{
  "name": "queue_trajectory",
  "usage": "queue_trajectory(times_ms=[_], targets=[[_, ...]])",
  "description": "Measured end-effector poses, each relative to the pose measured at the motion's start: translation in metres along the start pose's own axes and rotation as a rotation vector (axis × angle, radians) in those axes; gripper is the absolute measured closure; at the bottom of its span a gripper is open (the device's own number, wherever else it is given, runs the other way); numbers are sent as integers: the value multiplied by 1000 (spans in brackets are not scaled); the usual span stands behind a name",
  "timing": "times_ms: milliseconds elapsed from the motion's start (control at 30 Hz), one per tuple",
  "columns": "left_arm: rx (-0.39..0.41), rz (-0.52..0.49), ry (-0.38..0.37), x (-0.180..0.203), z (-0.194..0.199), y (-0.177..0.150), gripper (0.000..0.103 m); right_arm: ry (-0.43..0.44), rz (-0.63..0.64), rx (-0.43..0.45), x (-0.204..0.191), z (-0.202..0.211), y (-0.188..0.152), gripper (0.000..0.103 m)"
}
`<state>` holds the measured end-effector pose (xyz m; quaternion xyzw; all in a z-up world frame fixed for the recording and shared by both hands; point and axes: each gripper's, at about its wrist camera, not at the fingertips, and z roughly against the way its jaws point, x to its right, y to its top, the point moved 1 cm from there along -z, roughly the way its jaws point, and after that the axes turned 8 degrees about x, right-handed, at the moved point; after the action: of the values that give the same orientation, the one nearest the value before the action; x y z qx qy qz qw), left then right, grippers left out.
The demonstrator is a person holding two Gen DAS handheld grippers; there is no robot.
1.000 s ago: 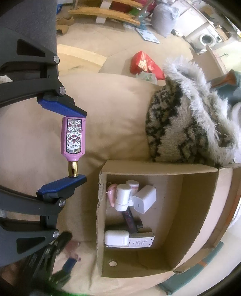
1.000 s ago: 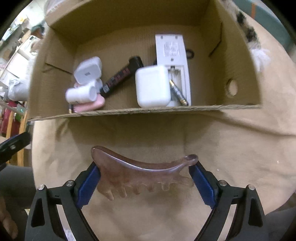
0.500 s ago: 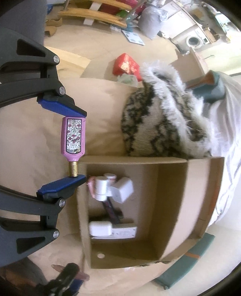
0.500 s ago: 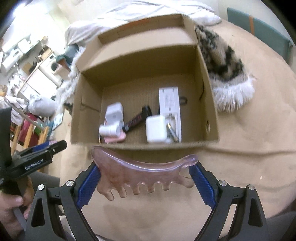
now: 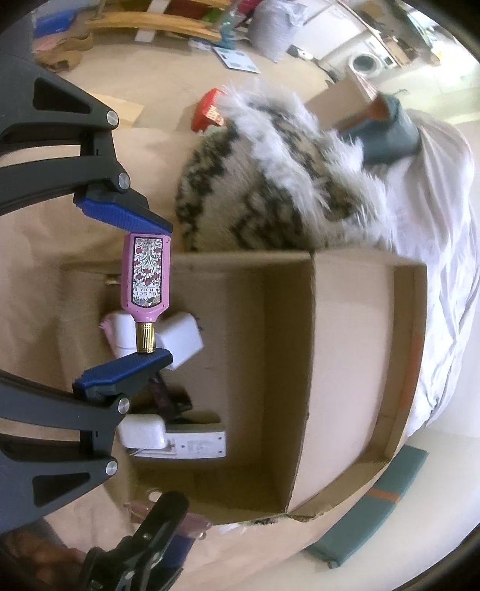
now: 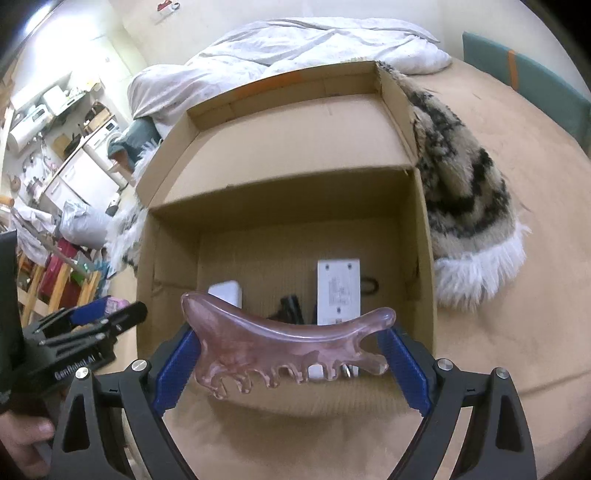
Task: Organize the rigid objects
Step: 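Carry the perfume bottle and gua sha comb into the box with both tools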
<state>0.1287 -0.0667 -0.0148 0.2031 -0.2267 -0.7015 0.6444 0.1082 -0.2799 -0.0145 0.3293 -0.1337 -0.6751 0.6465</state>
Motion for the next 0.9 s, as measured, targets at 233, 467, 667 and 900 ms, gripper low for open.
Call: queue_trajectory(times_ms=[233,467,667,900], targets=[[80,-48,46,13,-18,1,40,3,-40,-23,13,-25,-5,5],[101,-37,42,11,-15,-1,40,0,-48,-48,13,-36,-8,5],[115,-77,77,17,-17,-4,40,6,-44,-41,11,-38,-5,5],[121,-103,101,23,-18,-7,38,1,-61,-62,14,-44,-8,4]])
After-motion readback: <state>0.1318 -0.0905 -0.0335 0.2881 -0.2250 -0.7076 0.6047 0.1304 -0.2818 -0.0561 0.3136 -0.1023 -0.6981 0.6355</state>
